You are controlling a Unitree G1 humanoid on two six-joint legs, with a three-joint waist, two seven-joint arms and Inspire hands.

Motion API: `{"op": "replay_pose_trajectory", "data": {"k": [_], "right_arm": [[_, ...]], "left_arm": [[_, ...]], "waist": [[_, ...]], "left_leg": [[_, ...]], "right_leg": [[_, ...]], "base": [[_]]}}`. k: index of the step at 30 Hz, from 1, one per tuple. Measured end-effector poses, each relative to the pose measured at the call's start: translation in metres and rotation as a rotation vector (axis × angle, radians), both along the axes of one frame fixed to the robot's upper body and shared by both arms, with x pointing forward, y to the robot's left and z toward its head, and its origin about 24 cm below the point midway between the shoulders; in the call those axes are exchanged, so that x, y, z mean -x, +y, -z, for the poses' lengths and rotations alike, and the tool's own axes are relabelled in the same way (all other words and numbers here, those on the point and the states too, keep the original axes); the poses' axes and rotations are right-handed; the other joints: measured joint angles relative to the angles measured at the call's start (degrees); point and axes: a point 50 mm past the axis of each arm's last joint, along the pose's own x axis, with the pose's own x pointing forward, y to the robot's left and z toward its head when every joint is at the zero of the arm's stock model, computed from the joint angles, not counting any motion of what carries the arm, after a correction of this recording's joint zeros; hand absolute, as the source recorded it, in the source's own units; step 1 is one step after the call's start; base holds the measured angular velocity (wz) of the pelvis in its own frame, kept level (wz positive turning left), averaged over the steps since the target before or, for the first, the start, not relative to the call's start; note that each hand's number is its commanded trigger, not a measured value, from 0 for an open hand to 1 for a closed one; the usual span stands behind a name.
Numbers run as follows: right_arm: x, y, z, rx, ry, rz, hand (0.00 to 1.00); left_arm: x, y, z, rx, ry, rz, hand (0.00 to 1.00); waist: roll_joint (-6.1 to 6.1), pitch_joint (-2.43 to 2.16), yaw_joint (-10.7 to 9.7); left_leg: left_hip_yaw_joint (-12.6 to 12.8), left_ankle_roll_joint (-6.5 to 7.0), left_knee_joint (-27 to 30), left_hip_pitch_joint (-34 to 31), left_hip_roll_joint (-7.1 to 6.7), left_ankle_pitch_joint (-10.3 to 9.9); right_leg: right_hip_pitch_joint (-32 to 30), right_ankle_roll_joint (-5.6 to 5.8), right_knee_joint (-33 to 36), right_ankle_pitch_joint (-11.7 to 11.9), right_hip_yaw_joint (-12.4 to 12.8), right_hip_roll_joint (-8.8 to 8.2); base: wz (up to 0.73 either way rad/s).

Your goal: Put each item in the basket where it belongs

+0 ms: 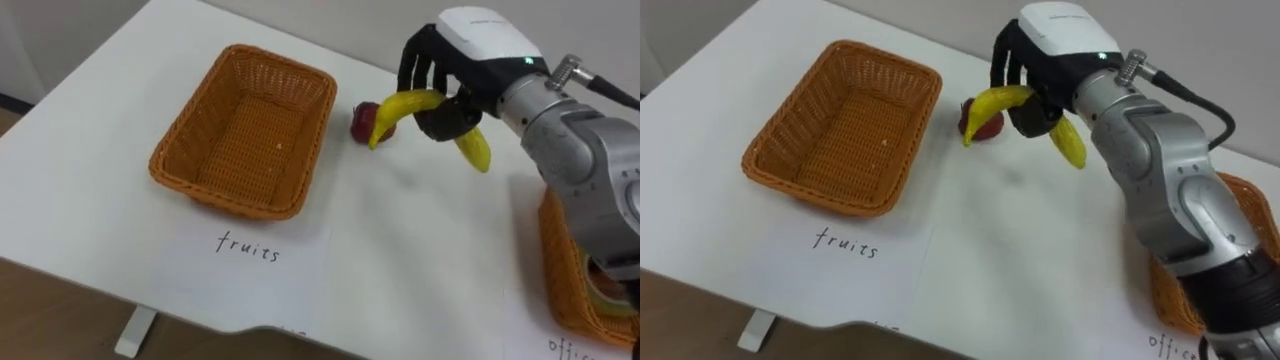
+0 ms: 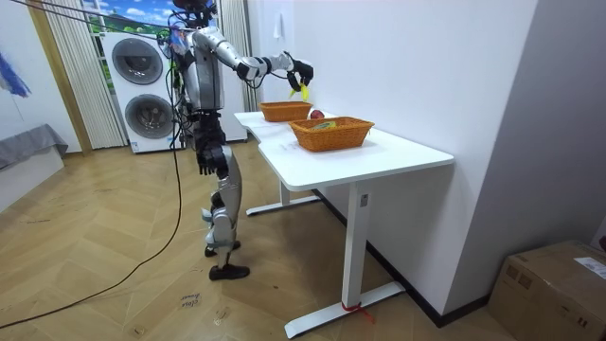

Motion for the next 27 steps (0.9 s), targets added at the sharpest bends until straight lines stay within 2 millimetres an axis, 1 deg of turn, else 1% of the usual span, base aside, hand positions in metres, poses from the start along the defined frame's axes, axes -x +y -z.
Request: {"op": "replay_pose_trajectory", "data": {"k": [4,6,10,14,20,22,23,27], "right_arm": [[0.005,0.004,-0.012,-0.009,-0.033,-0.021,1.0],[0.008,0.007,-0.015,-0.008,-0.042,-0.04,1.0],[0.012,0.013,-0.021,-0.018,-0.059,-0.07,1.0],[0.015,0.018,-0.024,-0.036,-0.068,-0.102,1.0],[0.015,0.026,-0.021,-0.069,-0.058,-0.121,1.0],[0.016,0.032,-0.017,-0.091,-0.035,-0.139,1.0],[0.016,0.035,-0.015,-0.097,-0.027,-0.147,1.0],[0.016,0.045,-0.007,-0.1,0.003,-0.175,1.0]], "left_arm": [[-0.001,0.0,-0.001,0.025,-0.02,-0.002,0.0],[0.0,-0.003,0.001,0.042,-0.015,0.003,0.0],[0.009,-0.008,0.003,0.055,0.001,-0.012,0.0],[0.013,-0.008,0.003,0.053,0.011,-0.015,0.0],[0.015,-0.008,0.003,0.046,0.028,0.011,0.0],[0.017,-0.009,0.004,0.049,0.05,0.021,0.0],[0.018,-0.01,0.004,0.051,0.055,0.021,0.0],[0.019,-0.01,0.005,0.051,0.062,0.017,0.0]], "waist": [[0.19,-0.01,-0.5],[0.31,0.08,-0.5],[0.52,0.14,0.46],[0.61,0.2,0.98],[0.91,0.39,2.21],[0.95,0.42,2.49],[0.9,0.42,2.69],[0.54,0.38,4.16]], "left_leg": [[-0.02,-0.13,-0.18,0.61,0.01,0.16],[-0.02,-0.15,-0.2,1.11,0.03,0.17],[0.02,-0.16,-0.97,3.09,0.02,0.2],[-0.22,-0.14,-0.97,3.34,-0.14,0.21],[-0.84,-0.24,-0.95,3.15,-0.21,0.27],[-1.18,-0.28,-1.0,3.2,-0.19,0.35],[-1.29,-0.3,-1.1,3.23,-0.18,0.39],[-1.49,-0.3,-1.53,3.49,-0.19,0.43]], "right_leg": [[0.47,0.02,0.0,-0.01,-0.05,0.03],[0.93,0.02,-0.04,-0.01,-0.07,0.06],[2.5,0.06,-0.09,-0.04,-0.09,0.05],[2.94,0.49,-0.08,-0.3,-0.02,-0.09],[2.93,0.66,-0.08,-0.41,-0.09,-0.05],[3.0,0.7,0.05,-0.43,-0.79,-0.07],[3.03,0.71,0.08,-0.44,-1.53,-0.11],[3.19,0.85,0.11,-0.53,-1.54,-0.11]], "base": [[0.0],[0.0],[0.0],[0.02],[0.04],[0.06],[0.07],[0.03]]}}
